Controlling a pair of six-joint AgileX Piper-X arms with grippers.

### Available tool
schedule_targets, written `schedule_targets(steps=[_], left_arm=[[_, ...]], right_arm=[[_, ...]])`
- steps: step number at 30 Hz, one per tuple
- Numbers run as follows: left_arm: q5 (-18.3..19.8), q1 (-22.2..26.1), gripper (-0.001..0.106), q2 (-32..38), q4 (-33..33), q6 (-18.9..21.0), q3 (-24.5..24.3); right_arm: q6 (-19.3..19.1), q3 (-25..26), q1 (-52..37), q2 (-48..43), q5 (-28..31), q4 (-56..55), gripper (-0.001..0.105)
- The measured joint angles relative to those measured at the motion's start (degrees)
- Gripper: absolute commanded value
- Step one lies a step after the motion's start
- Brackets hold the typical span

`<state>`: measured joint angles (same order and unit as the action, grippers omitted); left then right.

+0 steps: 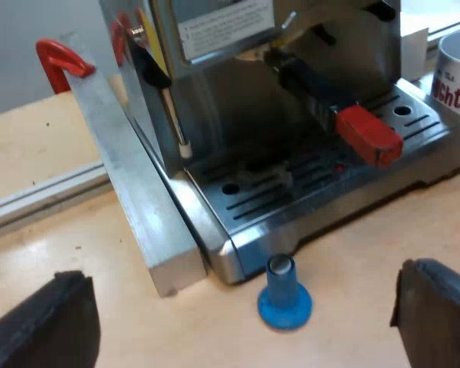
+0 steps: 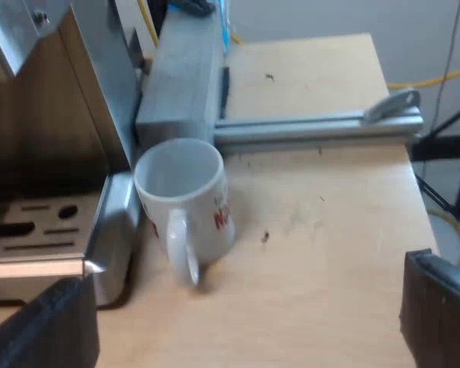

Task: Put the handle in the coffee machine

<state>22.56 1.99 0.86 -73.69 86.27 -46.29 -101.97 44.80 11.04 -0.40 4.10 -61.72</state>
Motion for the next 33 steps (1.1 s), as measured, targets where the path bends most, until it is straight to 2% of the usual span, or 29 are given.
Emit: schedule_targets(steps=[5,10,12,25,33], left_arm=[[-0.97,0.00,0.080,0.00,5.15,0.86,4.41],[-8.01,0.00,0.080,-0.10,10.52,1.65,9.49],[-9.04,0.00,0.080,-0.10,10.99,1.65,10.77],[-9.41,0.00,0.080,-0.10,11.18,1.65,14.22],[-9.41,0.00,0.080,-0.10,11.20,1.65,15.47]], right_arm=[[0.00,-3.95,0.00,0.00,-1.77,3.24,0.081],[0.00,-7.98,0.00,0.00,-1.85,3.34,0.081],[0.00,-9.10,0.00,0.00,-1.97,3.34,0.081],[0.00,-14.45,0.00,0.00,-2.09,3.75,0.081],[0.00,-14.58,0.00,0.00,-2.47,2.29,0.081]])
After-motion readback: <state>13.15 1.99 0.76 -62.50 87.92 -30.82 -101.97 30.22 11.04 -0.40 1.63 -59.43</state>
